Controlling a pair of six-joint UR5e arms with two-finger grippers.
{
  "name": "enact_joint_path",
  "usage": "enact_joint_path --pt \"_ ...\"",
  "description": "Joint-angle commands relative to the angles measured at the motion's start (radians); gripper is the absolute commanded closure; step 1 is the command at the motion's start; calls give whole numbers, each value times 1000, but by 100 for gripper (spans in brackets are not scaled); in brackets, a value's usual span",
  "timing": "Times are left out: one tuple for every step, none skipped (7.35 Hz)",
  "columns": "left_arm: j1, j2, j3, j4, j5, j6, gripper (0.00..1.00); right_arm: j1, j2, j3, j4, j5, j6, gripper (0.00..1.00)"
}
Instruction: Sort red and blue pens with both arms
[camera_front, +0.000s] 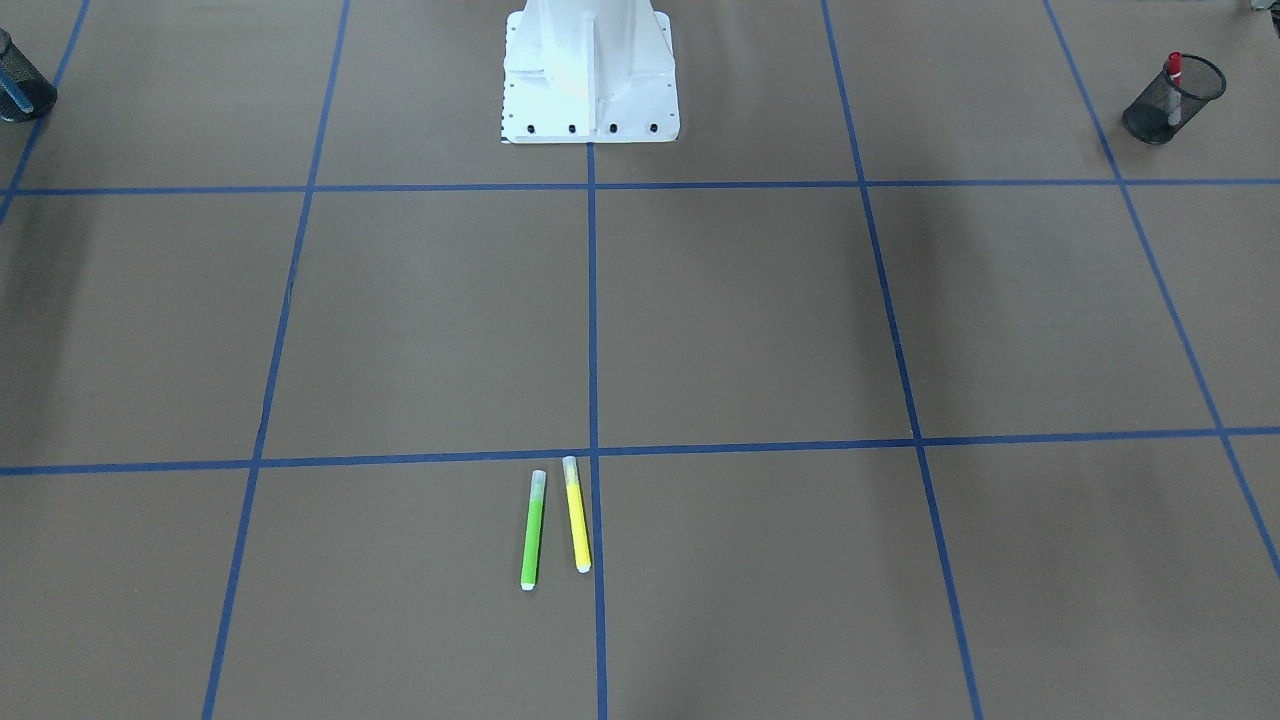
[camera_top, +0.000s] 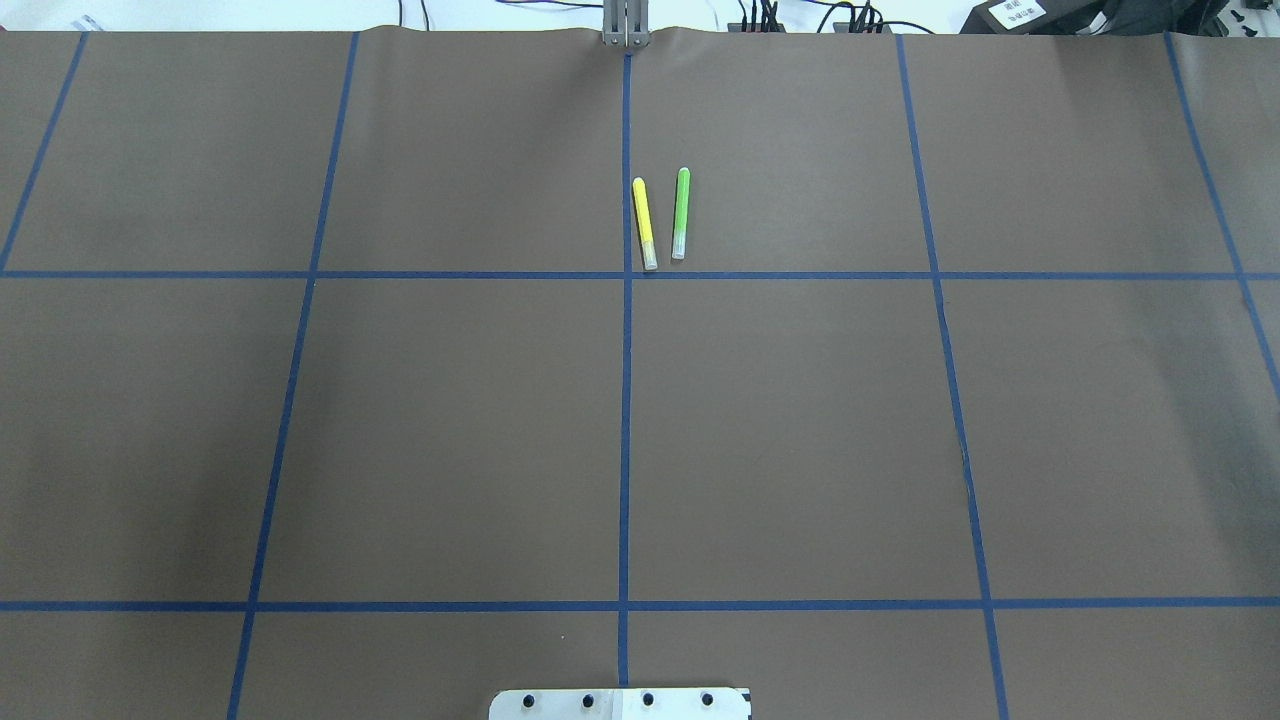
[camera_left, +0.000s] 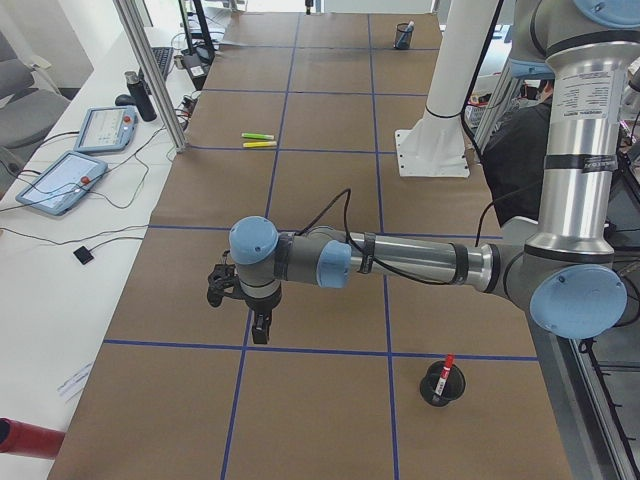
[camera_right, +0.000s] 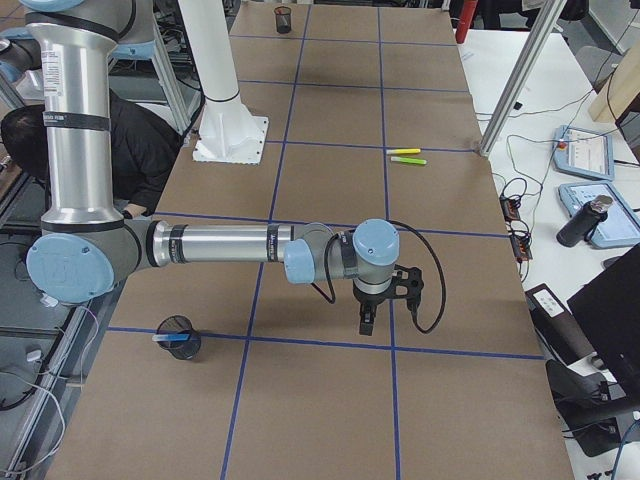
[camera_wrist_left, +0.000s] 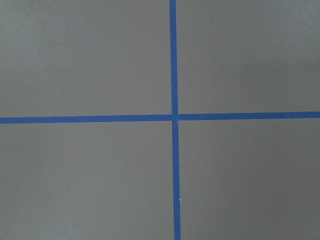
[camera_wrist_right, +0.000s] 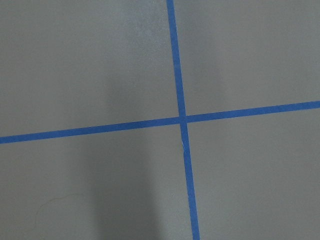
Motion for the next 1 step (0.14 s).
enact_joint_path --pt "0 1 1 -2 -1 -2 0 0 -1 0 0 0 2 0"
